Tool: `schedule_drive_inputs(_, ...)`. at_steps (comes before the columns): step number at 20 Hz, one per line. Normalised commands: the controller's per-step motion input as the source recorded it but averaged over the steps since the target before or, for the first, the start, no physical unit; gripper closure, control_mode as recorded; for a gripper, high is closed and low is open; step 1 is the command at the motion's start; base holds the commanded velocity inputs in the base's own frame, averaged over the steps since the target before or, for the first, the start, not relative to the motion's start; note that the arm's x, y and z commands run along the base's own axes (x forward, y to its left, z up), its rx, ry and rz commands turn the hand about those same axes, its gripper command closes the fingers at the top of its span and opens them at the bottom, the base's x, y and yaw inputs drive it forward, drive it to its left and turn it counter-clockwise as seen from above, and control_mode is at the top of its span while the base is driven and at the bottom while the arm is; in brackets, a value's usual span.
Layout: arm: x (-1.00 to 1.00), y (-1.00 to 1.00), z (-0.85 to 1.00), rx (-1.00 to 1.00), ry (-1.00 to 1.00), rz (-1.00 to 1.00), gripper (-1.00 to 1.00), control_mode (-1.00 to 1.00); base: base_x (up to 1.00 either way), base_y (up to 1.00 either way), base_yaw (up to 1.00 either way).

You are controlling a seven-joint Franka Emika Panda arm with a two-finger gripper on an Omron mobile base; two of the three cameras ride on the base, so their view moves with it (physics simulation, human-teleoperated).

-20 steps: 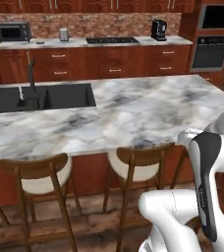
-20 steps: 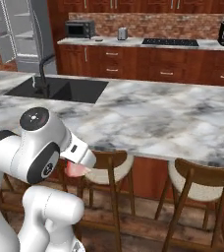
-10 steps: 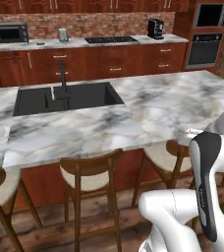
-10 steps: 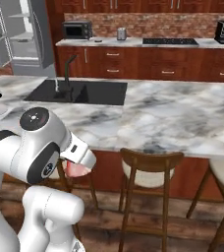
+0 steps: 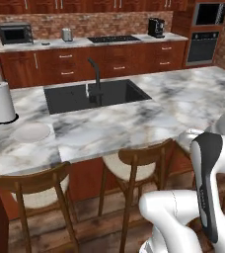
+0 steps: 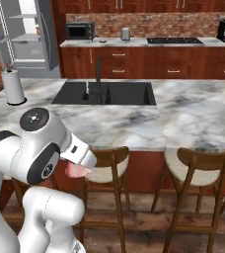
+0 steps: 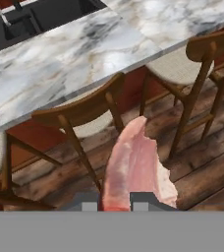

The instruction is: Take the steak from the fridge and place it on the digital scale on the counter by the fridge. Wait a few seconds for a reading, then move it to the plate on the dining counter.

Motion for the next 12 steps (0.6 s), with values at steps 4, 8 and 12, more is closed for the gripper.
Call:
schedule_drive_inputs(4, 0.0, 0.0, 0.0, 0.0, 0.0, 0.0, 1.0, 1.0, 0.08, 1.0, -0.16)
schedule_drive_inputs(8, 0.0, 0.0, 0.0, 0.0, 0.0, 0.0, 1.0, 1.0, 0.23, 1.0, -0.14)
schedule_drive_inputs(12, 0.0, 0.0, 0.0, 0.0, 0.0, 0.0, 1.0, 1.0, 0.59, 1.0, -0.12)
